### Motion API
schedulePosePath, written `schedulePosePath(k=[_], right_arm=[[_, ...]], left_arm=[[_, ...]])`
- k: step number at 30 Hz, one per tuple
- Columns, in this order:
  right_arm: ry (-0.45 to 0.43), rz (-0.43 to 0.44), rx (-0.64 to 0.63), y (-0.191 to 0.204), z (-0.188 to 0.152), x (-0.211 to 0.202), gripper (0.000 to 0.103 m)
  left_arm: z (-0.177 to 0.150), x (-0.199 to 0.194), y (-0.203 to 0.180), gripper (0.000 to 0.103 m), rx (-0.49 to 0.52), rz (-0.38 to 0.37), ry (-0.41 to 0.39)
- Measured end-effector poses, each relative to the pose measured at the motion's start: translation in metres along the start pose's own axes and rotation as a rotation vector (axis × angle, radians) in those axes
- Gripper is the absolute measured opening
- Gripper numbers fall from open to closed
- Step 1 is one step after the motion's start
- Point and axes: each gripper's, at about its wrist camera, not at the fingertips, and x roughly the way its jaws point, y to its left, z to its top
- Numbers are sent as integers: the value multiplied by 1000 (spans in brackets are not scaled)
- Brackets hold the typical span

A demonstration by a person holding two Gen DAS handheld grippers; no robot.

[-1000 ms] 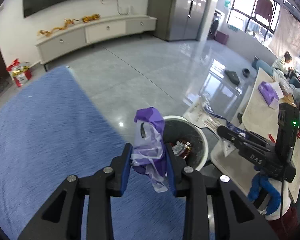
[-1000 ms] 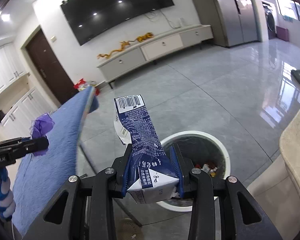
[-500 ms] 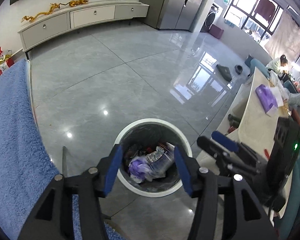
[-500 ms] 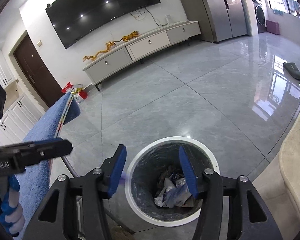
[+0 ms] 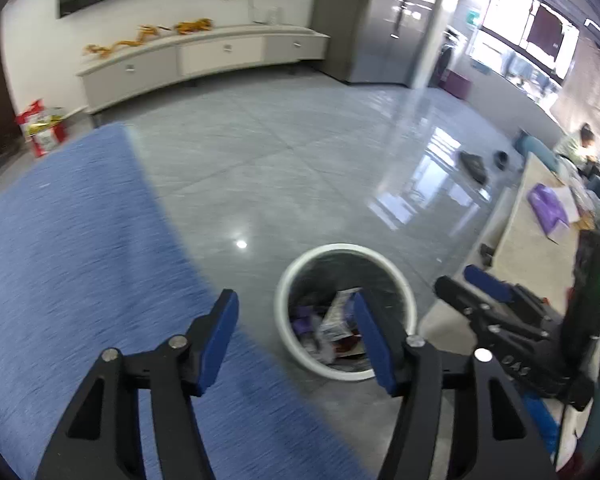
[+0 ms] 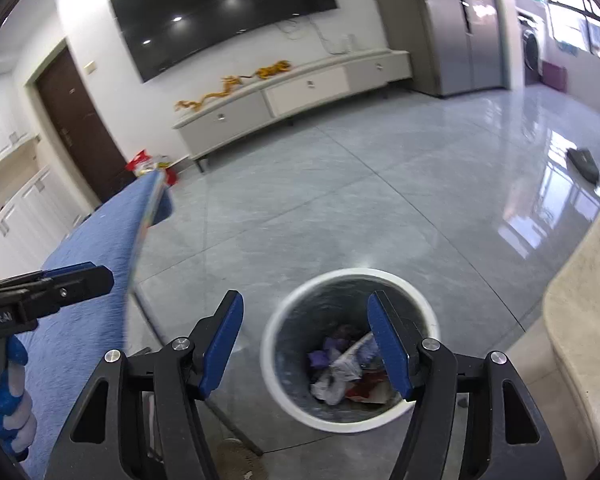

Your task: Collect trash

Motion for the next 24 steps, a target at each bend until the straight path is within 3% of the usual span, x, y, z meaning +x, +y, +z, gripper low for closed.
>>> schedulePosePath(k=[15, 24], right_arm=[[-45, 188, -273, 175, -6, -30, 82], [-64, 214, -387, 257, -24, -46, 95]], left_arm=[[-79, -142, 135, 66, -177, 413, -218], [-124, -205, 189, 70, -290, 554, -305]])
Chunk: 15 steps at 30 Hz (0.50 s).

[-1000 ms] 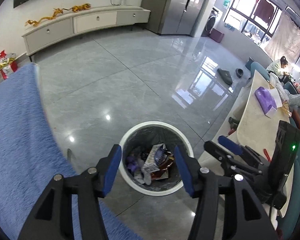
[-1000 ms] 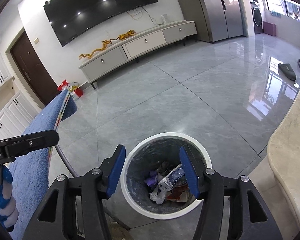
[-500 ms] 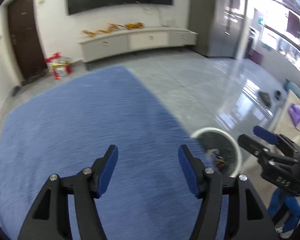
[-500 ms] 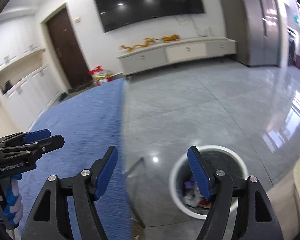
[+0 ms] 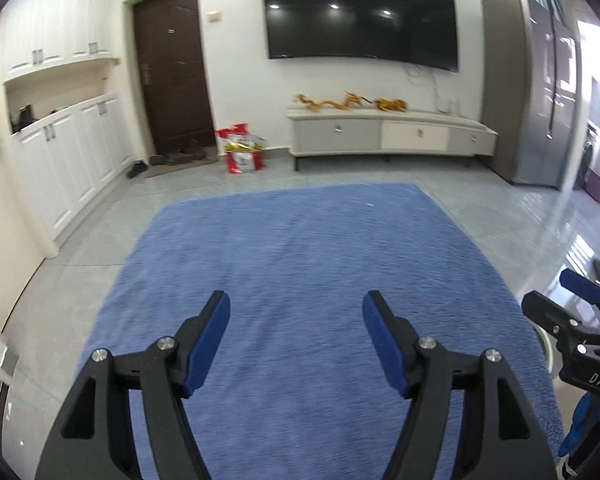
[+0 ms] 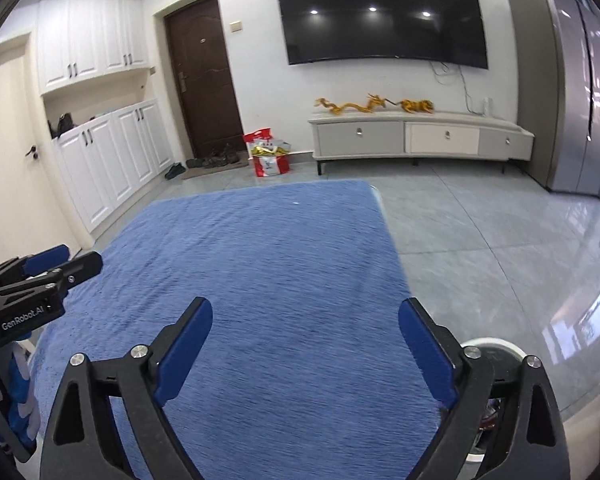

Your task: Collect trash

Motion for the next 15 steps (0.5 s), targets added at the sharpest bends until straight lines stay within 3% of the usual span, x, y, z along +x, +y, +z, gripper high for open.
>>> schedulePosePath(k=[6, 15], right_arm=[[-19, -13, -65, 39, 3, -7, 102], [-61, -34, -113, 61, 5, -25, 102]], left_arm=[[-6, -21, 37, 75, -53, 75, -51], [-11, -50, 71, 76, -123, 154, -124]])
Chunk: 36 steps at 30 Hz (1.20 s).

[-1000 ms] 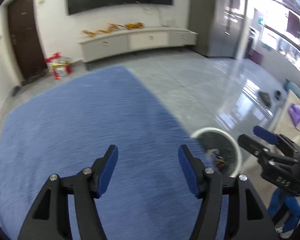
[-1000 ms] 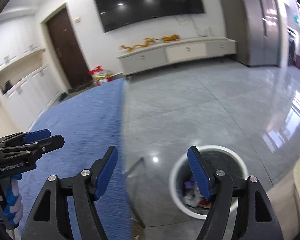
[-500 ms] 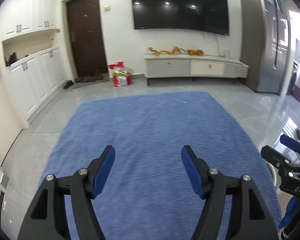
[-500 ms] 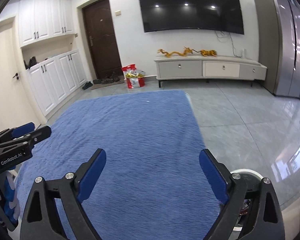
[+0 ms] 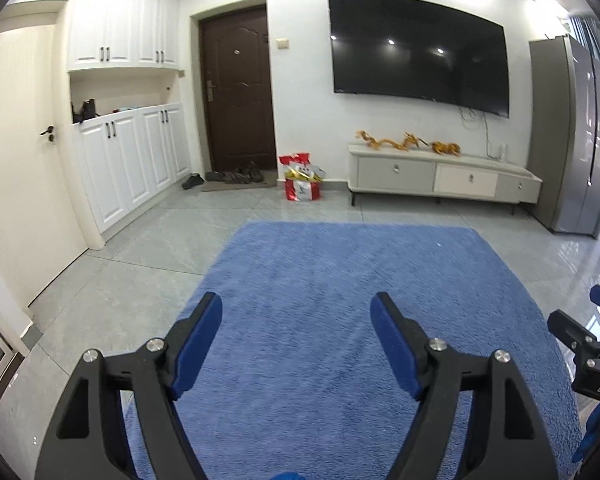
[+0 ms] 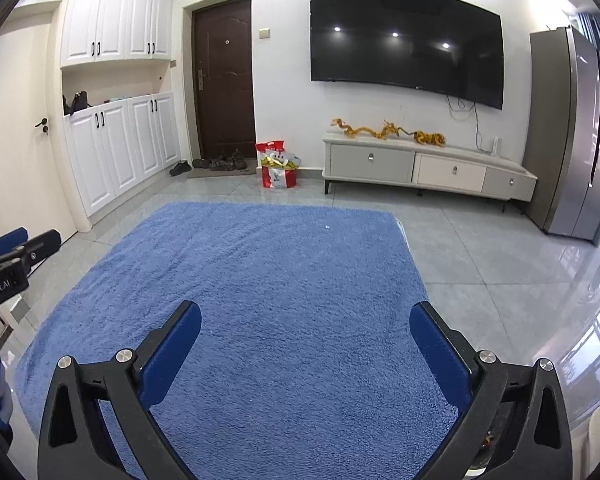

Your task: Collect trash

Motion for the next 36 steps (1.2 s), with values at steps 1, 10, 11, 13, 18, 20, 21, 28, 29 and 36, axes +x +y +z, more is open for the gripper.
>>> schedulePosePath(k=[1, 10, 11, 13, 18, 20, 21, 28, 29, 36], right_arm=[[-3, 1, -1, -1, 2, 0, 102], [-33, -28, -2, 0, 6, -12, 102], [-37, -42, -1, 0, 6, -14, 102], [-50, -91, 5, -3, 7, -18, 102], [-86, -206, 28, -12, 11, -30, 102], [-93, -231, 39, -17, 13, -33, 102], [-96, -245, 41, -18, 14, -35, 102], [-101, -216, 32, -20, 21, -42, 102], [-103, -210, 29, -20, 23, -42, 102], [-136, -192, 13, -18, 42, -49, 102]], left_arm=[[0, -3, 3, 77, -8, 1, -5], [3, -30, 15, 98, -48, 47, -81], [3, -33, 16, 100, -50, 58, -91], [4, -39, 19, 101, -57, 72, -111], [6, -42, 25, 102, -75, 101, -118], [6, -41, 25, 102, -75, 114, -115], [6, -40, 27, 102, -76, 118, -110], [5, -34, 28, 102, -74, 126, -81], [6, -33, 28, 102, -78, 124, -76], [13, -27, 25, 102, -63, 126, -63]])
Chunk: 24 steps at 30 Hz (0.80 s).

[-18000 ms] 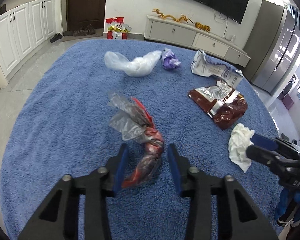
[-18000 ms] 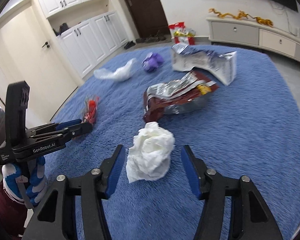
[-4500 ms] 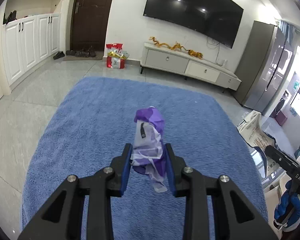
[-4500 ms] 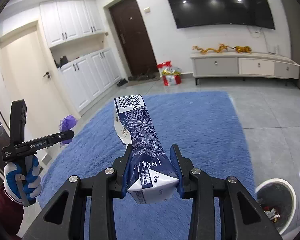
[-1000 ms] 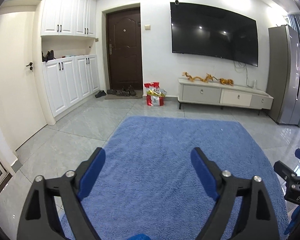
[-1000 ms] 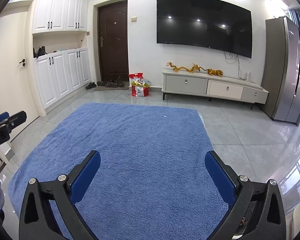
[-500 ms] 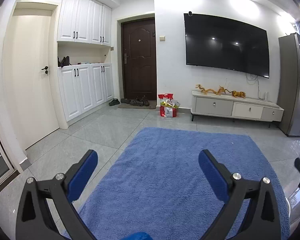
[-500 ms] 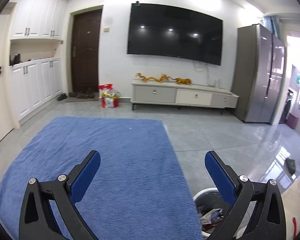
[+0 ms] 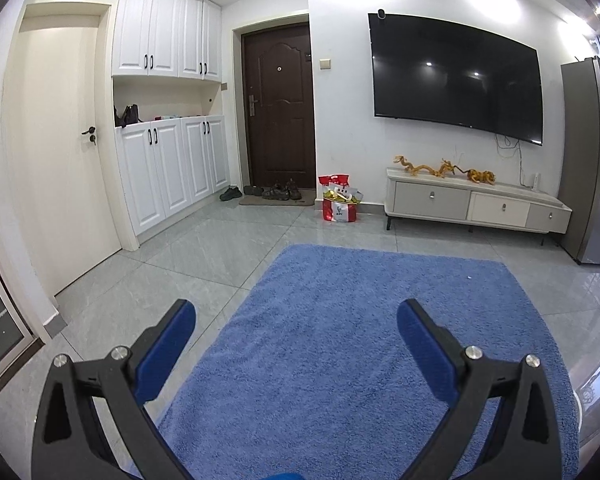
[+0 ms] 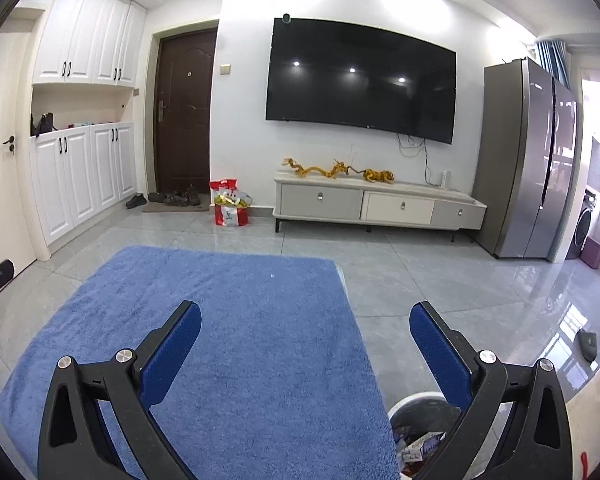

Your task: Collect trash

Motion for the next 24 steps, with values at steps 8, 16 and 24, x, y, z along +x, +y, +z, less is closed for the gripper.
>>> schedulePosePath(k=[8, 16, 24], right_arm=[[-1, 4, 4, -4, 5, 5, 102], [4, -3, 33, -11, 4, 11, 102], [8, 0, 47, -13, 1, 12, 102]], left_arm=[[6, 2, -9, 102, 8, 0, -4], [17, 6, -13, 102, -11, -21, 0], [19, 8, -13, 102, -19, -24, -2]])
